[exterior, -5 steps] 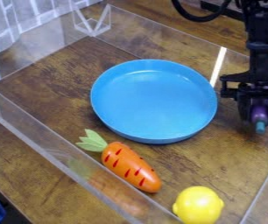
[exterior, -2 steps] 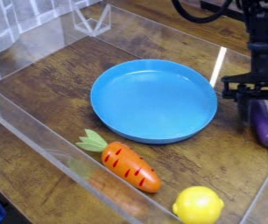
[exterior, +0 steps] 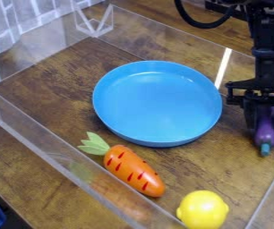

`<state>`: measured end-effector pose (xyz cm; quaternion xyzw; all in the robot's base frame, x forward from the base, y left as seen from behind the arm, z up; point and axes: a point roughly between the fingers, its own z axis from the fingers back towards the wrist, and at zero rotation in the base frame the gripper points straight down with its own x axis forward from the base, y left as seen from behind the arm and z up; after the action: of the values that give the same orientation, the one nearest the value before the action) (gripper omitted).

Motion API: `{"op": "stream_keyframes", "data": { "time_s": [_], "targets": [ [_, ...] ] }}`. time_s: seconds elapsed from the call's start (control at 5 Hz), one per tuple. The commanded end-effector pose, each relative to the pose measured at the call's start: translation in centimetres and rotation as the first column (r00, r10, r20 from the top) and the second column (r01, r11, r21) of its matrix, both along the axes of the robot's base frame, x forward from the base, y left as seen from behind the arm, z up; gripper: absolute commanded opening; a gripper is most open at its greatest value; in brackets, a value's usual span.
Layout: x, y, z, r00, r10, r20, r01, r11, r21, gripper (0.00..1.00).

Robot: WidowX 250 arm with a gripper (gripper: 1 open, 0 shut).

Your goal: Put the purple eggplant on the blue tray

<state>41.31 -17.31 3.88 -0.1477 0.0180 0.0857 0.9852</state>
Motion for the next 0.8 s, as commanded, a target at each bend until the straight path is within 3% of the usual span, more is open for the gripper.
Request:
{"op": "stream_keyframes", "data": {
  "time_s": [0.0, 0.4, 0.6],
  "targets": [
    [0.9, -0.1, 4.0, 0.996, -0.016, 0.086, 0.018, 1.000, -0.023, 0.00],
    [0.9, 0.6, 5.7, 0.995, -0.034, 0.098, 0.036, 0.999, -0.024, 0.00],
    [0.6, 1.0, 6.6, 0.995, -0.055, 0.088, 0.055, 0.998, 0.007, 0.00]
  ]
}}
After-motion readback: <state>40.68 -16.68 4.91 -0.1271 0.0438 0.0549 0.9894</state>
